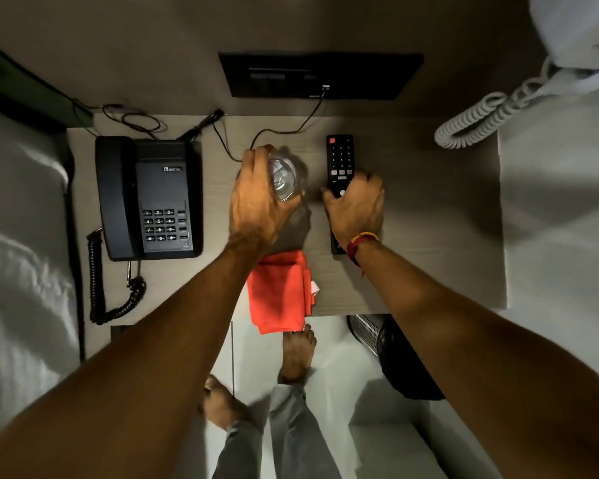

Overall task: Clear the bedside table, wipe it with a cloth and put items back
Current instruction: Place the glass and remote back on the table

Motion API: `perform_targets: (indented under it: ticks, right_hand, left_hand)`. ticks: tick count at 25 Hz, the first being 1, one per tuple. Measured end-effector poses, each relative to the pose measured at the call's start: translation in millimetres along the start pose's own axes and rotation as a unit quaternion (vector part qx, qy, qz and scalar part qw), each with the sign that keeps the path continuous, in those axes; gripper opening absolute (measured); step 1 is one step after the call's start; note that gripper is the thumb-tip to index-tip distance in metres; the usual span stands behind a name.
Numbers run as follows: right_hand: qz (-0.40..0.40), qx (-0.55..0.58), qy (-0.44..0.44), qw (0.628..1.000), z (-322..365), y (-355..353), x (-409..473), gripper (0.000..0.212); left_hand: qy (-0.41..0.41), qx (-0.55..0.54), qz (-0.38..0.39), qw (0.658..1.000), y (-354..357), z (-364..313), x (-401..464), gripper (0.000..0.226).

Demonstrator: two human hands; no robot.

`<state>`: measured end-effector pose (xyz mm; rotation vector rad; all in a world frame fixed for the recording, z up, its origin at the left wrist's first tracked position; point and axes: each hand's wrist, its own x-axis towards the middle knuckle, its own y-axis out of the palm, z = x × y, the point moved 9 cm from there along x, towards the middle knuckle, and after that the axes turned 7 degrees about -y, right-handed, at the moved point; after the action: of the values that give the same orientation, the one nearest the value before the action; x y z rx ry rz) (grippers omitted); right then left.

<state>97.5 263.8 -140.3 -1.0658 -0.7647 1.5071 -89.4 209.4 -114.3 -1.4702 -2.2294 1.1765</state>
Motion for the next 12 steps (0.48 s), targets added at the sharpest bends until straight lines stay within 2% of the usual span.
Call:
perform_targets:
  ticks: [8, 12]
  right_hand:
    - [0.003, 0.000, 0.009, 1.000, -4, 16, 2, 0.055]
    - [-0.003, 0.004, 0.012, 1.000, -3, 14, -2, 0.066]
  left_hand:
    - [0.009, 0.021, 0.007, 1.000, 6, 6, 6, 0.083]
    - [0.019, 0.012, 0.030, 0.999, -2, 0, 4, 0.101]
